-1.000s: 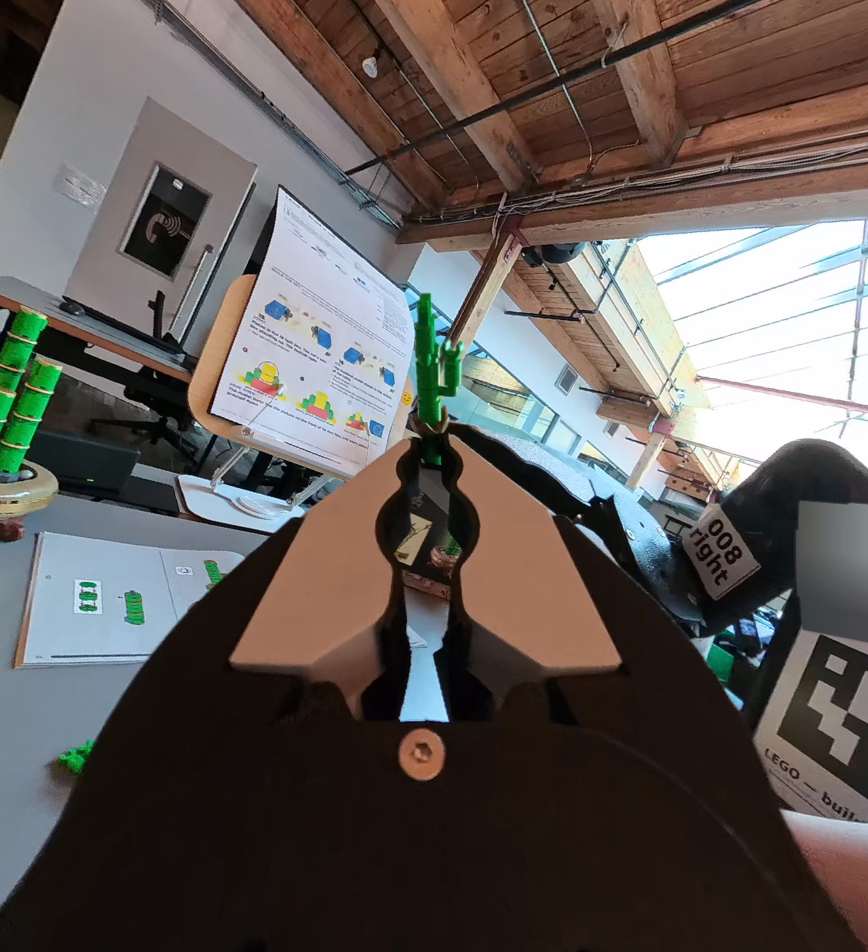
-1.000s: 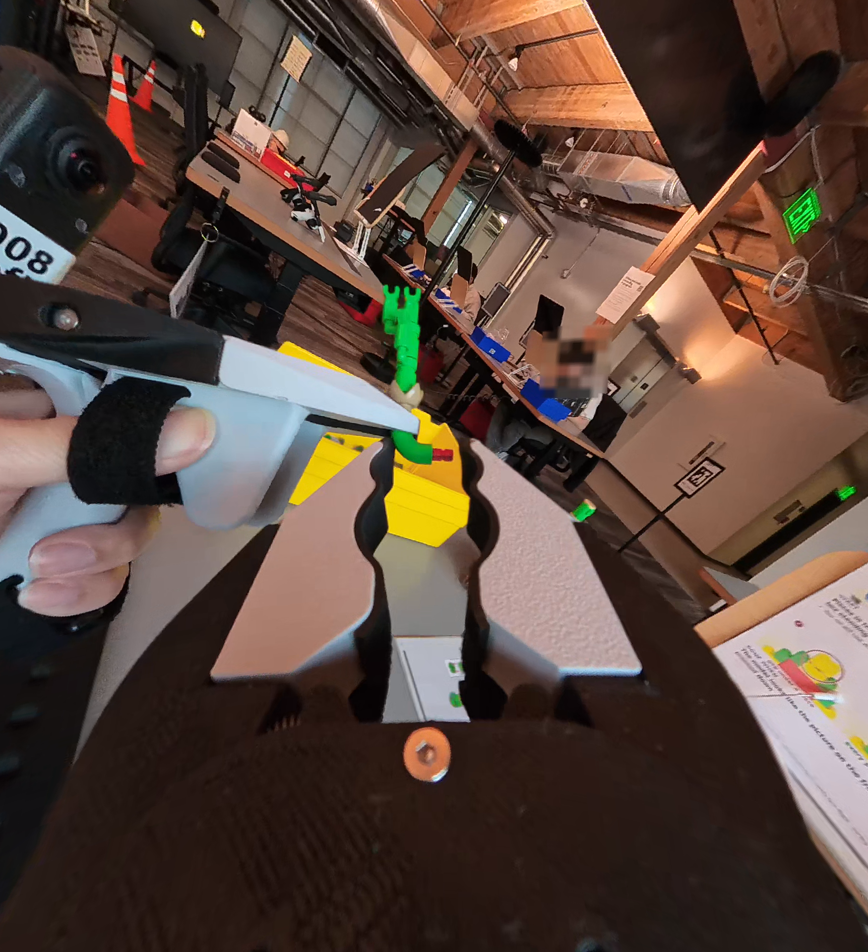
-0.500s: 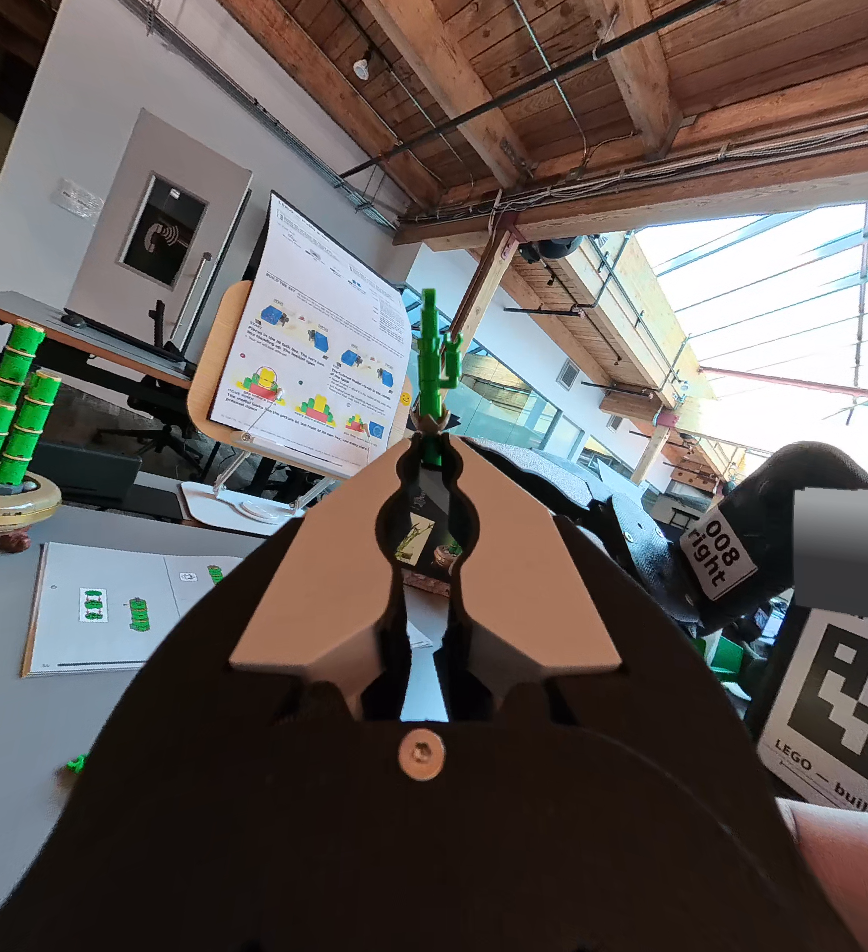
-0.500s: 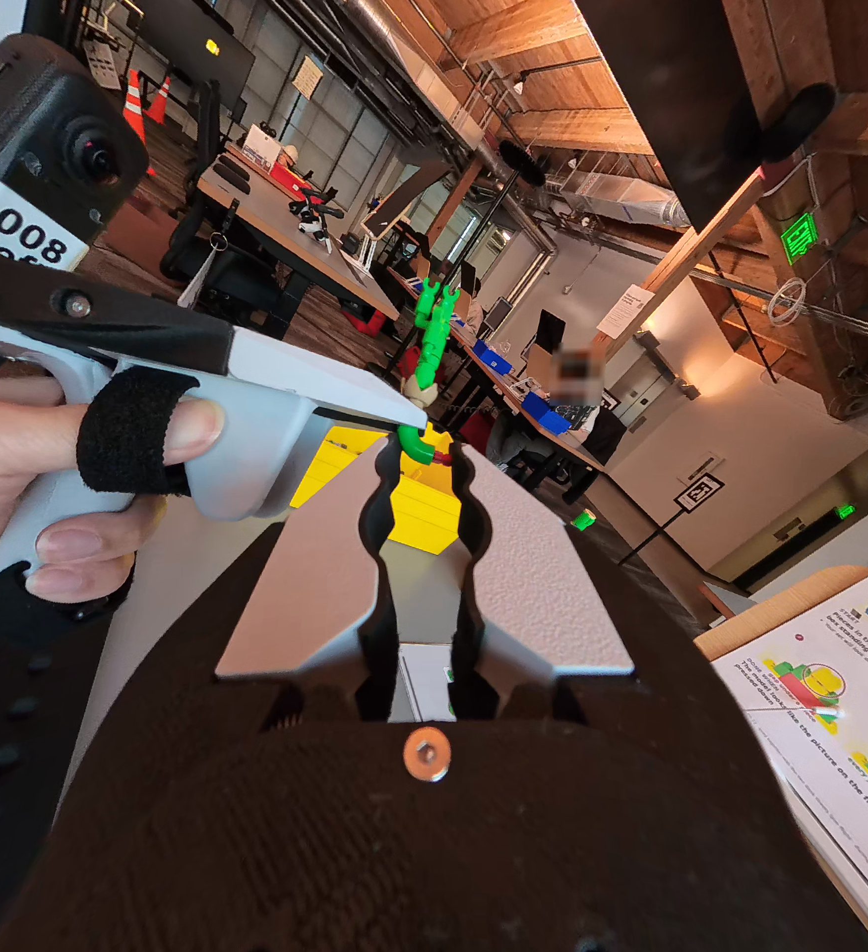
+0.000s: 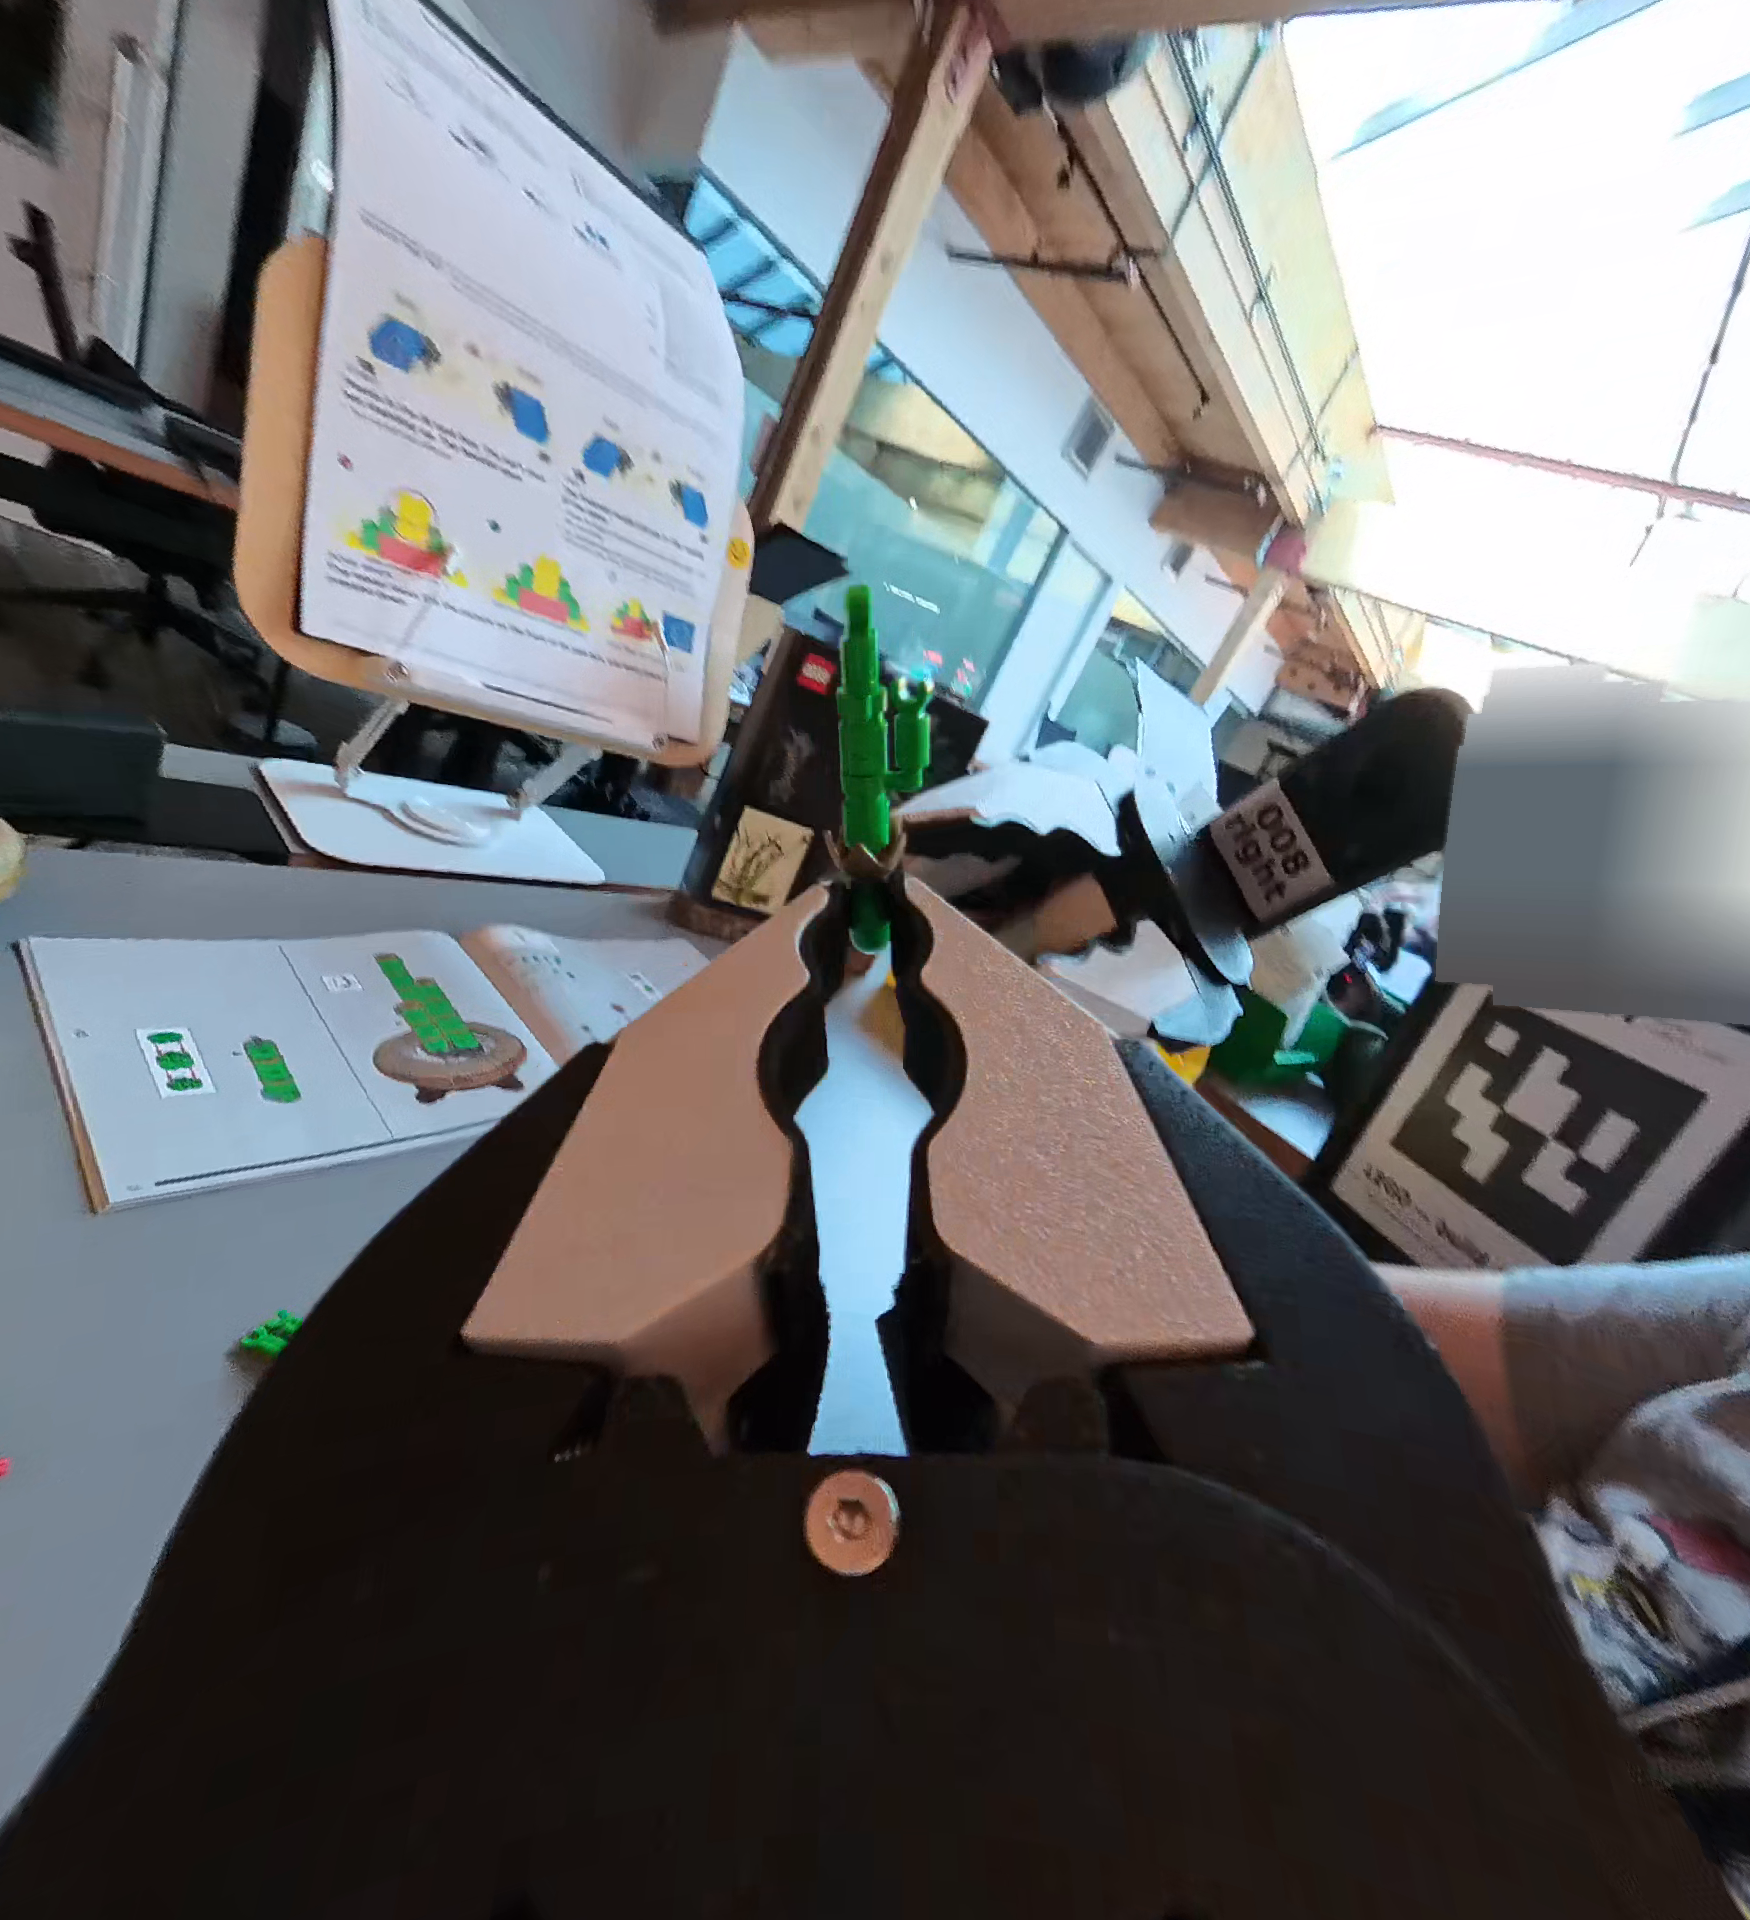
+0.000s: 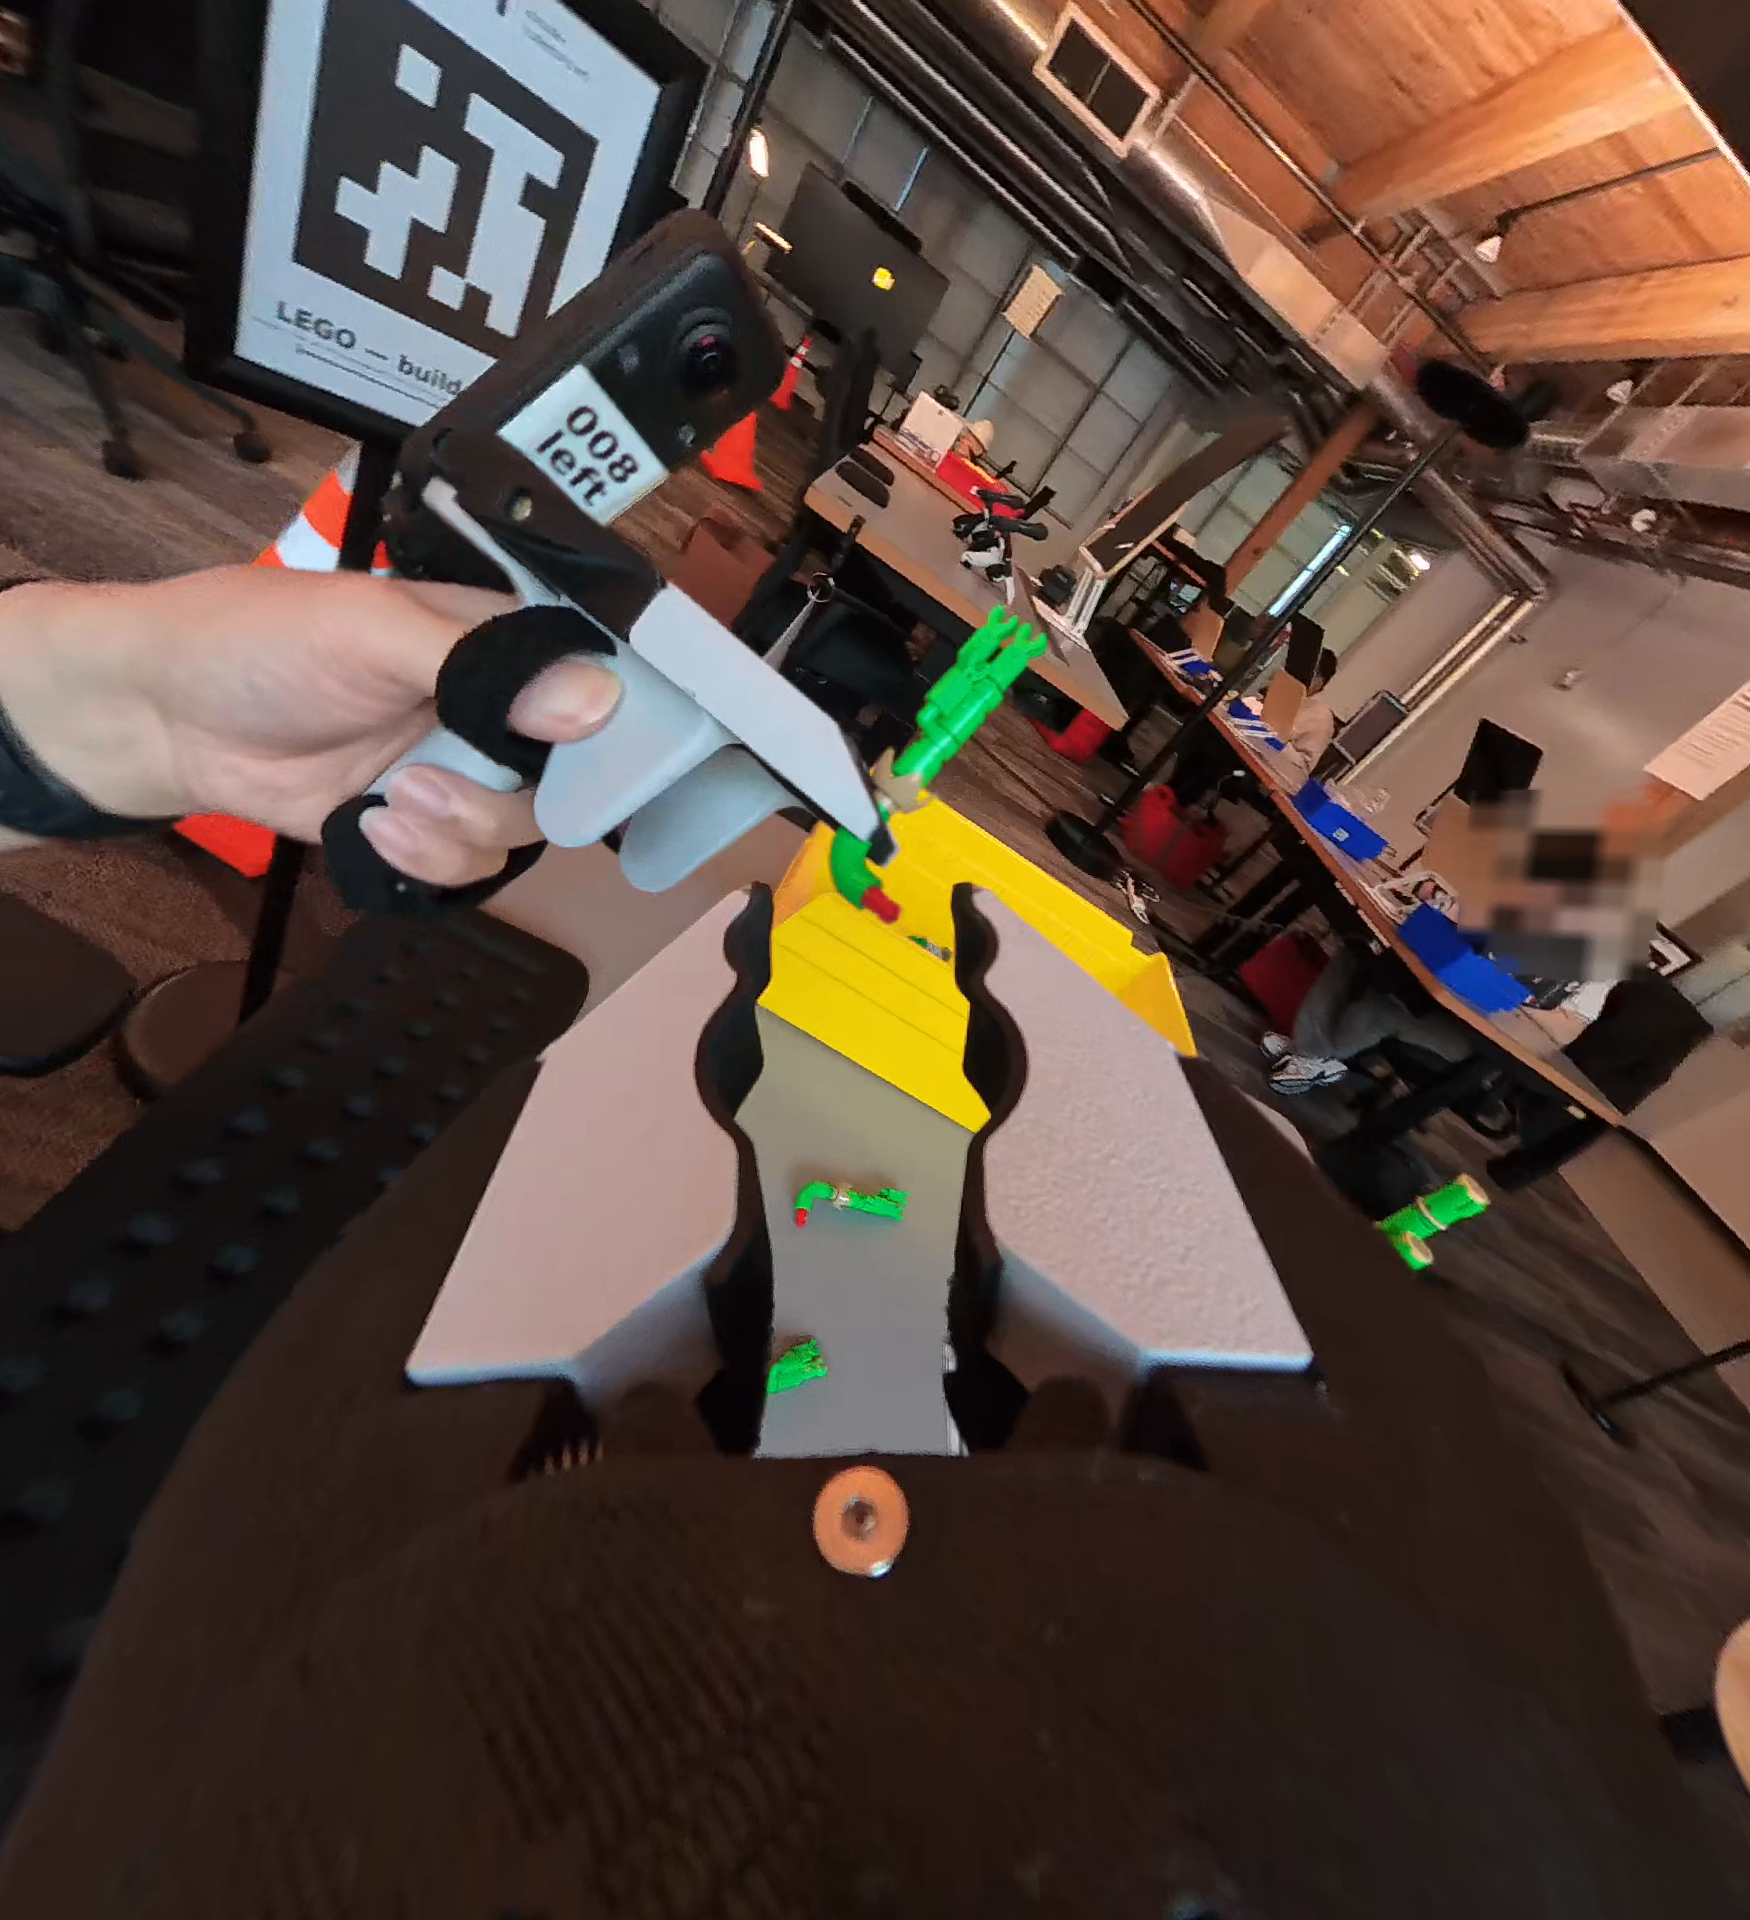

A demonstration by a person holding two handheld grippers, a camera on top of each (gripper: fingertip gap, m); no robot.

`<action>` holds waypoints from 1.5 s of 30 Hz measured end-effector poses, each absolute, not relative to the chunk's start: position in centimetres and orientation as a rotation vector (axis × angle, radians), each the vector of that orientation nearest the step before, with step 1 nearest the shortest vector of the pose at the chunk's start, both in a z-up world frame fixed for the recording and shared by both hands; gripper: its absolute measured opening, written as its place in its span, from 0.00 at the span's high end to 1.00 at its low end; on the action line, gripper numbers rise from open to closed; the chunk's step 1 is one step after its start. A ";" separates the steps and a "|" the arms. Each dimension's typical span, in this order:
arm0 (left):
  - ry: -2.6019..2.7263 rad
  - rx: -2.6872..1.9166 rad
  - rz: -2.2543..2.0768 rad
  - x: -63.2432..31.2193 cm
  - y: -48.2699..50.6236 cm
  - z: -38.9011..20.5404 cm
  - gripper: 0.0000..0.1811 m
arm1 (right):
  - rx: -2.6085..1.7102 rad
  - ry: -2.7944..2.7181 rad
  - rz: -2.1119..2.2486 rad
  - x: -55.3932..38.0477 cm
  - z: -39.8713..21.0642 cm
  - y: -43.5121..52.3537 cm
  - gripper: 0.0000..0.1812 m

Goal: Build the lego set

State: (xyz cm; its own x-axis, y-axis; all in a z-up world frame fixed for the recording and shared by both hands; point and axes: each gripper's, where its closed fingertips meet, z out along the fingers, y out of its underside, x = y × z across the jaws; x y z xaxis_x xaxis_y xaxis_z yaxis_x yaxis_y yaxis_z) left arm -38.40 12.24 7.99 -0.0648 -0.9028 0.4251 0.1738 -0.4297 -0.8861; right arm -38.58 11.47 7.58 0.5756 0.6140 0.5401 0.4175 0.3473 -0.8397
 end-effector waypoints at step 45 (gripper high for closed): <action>1.088 -1.643 -1.562 -39.4 9.6 4.4 0.97 | -1.480 -1.159 0.311 -37.2 5.5 9.6 0.70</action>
